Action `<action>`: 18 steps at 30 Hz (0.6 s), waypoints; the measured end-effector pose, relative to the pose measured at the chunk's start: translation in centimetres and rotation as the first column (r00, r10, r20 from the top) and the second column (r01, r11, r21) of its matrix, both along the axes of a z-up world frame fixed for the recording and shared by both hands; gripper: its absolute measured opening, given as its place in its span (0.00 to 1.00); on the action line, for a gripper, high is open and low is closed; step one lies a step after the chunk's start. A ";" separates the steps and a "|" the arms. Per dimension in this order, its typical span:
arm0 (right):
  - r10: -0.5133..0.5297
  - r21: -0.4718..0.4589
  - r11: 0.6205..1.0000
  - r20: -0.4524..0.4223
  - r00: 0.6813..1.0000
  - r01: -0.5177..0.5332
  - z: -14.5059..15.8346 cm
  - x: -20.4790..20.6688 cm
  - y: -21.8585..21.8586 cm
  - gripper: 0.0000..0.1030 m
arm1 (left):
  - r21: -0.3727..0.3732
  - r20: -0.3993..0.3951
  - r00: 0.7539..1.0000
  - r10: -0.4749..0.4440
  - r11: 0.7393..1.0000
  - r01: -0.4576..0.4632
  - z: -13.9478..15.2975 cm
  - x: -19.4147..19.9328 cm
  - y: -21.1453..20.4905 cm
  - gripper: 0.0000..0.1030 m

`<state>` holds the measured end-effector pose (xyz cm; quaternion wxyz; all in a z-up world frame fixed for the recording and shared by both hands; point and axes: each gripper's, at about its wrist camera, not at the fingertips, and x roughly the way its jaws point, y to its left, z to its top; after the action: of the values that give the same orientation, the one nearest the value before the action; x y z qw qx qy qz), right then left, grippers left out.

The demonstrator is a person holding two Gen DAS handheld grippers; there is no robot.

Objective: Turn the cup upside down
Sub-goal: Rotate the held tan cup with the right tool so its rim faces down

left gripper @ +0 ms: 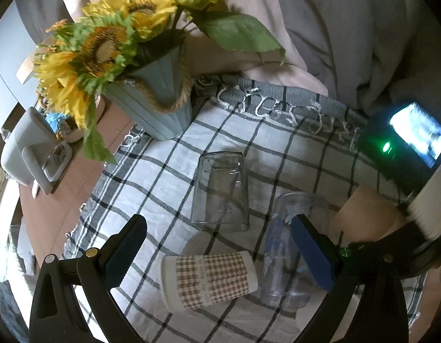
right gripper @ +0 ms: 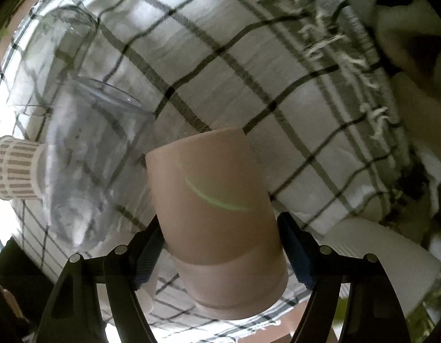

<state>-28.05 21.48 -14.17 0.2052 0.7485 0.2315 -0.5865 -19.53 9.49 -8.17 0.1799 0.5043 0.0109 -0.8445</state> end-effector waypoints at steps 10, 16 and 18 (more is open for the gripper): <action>-0.158 0.008 0.987 -0.203 0.966 0.162 10.0 3.3 -3.6 0.73 | -0.014 -0.043 0.997 -0.067 0.998 0.067 3.5 3.5 -3.5 1.00; -0.298 -0.101 0.955 -0.289 0.910 0.280 10.7 7.2 -2.6 0.73 | -0.027 -0.067 0.989 -0.130 0.991 0.128 4.7 6.1 -5.3 1.00; -0.357 -0.148 0.934 -0.311 0.881 0.326 10.4 9.0 -2.5 0.73 | -0.030 -0.061 0.986 -0.154 0.988 0.152 4.5 6.9 -5.7 1.00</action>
<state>-19.06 18.98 -3.75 0.0907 0.6574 0.1003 -0.7414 -12.58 3.81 -3.66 0.1205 0.4745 -0.0331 -0.8714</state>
